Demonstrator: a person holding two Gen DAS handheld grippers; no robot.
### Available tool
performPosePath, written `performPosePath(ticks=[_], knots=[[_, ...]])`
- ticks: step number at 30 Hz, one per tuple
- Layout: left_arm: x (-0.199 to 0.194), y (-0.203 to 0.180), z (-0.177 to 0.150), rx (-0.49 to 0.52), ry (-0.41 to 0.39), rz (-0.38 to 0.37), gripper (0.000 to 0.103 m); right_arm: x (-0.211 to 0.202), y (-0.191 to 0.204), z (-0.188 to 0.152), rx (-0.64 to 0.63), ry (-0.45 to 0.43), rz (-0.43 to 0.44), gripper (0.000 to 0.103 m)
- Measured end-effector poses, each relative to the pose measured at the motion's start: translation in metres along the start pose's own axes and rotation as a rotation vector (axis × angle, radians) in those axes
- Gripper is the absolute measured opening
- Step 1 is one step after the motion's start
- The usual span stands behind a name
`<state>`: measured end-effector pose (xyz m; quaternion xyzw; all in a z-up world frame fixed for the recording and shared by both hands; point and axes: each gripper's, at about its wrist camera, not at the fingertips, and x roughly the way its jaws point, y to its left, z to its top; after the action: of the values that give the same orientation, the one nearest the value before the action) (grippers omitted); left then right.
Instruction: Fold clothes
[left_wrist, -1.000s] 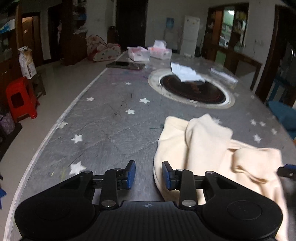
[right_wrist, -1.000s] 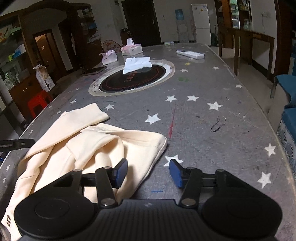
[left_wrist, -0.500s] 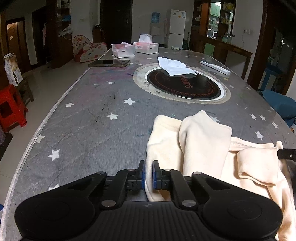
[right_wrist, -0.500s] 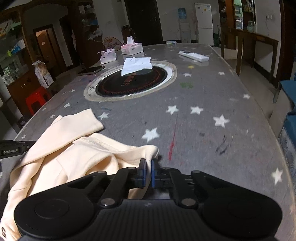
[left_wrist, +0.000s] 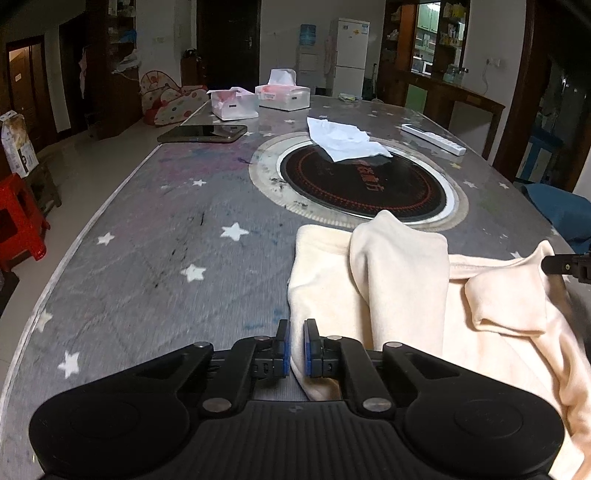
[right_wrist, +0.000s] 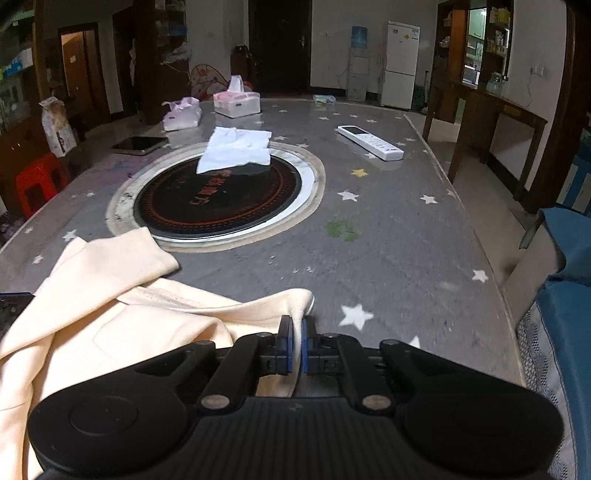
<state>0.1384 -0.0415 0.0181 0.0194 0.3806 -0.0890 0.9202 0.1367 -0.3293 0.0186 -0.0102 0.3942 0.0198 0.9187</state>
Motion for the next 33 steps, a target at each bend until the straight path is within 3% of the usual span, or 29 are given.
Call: performPosePath(ticks=[4,9,14,21,23,24,25,33], knots=[[0.002,0.000,0.002,0.002,0.001,0.004,0.010,0.012,-0.002,0.006,-0.009,0.024,-0.004,0.009],[-0.008,0.001,0.001,-0.012,-0.012,0.011,0.019,-0.014,-0.002,0.002,-0.008,-0.027,0.047,0.012],[-0.028,-0.010,0.002,-0.005,-0.056,-0.032,0.028,-0.020,0.009,-0.001,-0.052,-0.019,0.132,0.031],[-0.035,-0.033,0.001,0.061,-0.068,-0.076,0.031,0.009,0.017,-0.006,-0.036,0.012,0.151,0.031],[-0.033,-0.038,0.000,0.078,-0.066,-0.079,0.032,0.009,0.019,-0.008,-0.035,0.000,0.161,0.024],[-0.032,-0.041,0.000,0.087,-0.065,-0.081,0.032,0.009,0.018,-0.008,-0.027,-0.004,0.172,0.008],[-0.032,-0.044,0.000,0.095,-0.063,-0.082,0.033,0.006,0.017,-0.009,-0.016,-0.011,0.177,0.005],[-0.025,-0.064,-0.003,0.163,-0.054,-0.094,0.038,-0.034,-0.003,-0.012,0.033,-0.110,0.135,0.002]])
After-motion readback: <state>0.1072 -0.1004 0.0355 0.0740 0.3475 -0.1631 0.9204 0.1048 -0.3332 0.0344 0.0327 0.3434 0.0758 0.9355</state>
